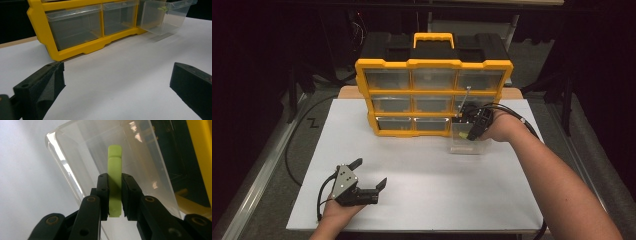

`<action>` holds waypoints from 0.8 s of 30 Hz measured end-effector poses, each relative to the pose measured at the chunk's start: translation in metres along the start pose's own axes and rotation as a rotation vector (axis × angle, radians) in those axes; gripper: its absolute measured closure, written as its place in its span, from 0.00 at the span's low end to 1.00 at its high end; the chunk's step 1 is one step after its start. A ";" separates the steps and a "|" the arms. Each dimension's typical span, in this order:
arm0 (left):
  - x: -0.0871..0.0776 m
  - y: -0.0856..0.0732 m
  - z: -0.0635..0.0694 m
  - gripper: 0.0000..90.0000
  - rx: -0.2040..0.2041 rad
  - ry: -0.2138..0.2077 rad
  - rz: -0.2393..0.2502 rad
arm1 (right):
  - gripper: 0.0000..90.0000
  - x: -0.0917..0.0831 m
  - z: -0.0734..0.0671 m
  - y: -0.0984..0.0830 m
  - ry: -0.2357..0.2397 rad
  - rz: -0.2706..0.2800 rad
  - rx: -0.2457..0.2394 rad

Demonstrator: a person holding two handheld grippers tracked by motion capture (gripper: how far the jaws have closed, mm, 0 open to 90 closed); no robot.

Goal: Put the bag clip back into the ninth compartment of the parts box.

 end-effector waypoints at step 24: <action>0.001 -0.001 0.001 0.01 0.005 -0.003 -0.011 | 0.61 -0.032 -0.004 -0.015 -0.003 0.049 0.069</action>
Point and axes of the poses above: each handheld gripper's, and its own axes: x roughly forward along the jaws, y roughly out of its top, z roughly to its right, the point moved 5 cm from there along x, roughly forward along the jaws, and after that the axes turned 8 degrees about z, right-handed, at the moved point
